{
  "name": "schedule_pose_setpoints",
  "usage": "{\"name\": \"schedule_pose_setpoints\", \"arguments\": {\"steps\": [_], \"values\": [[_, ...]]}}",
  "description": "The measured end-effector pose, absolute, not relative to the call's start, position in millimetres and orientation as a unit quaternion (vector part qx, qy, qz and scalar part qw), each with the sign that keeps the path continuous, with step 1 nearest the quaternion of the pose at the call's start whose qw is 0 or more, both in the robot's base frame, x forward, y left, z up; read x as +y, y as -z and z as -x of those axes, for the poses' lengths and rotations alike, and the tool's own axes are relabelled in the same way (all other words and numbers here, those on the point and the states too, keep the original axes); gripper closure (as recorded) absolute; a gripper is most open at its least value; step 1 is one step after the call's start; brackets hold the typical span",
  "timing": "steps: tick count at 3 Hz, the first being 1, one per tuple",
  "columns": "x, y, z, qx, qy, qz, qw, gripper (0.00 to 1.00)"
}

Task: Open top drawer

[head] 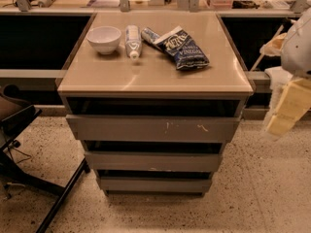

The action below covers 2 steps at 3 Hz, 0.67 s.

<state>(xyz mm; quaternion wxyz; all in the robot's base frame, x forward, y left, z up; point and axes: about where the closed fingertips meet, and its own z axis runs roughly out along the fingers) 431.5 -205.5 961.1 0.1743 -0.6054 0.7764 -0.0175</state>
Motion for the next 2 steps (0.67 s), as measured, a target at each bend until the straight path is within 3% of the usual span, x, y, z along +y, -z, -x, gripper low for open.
{"name": "schedule_pose_setpoints", "arguments": {"steps": [2], "values": [[-129, -847, -407, 0.793, -0.130, 0.550, 0.227, 0.00]]}}
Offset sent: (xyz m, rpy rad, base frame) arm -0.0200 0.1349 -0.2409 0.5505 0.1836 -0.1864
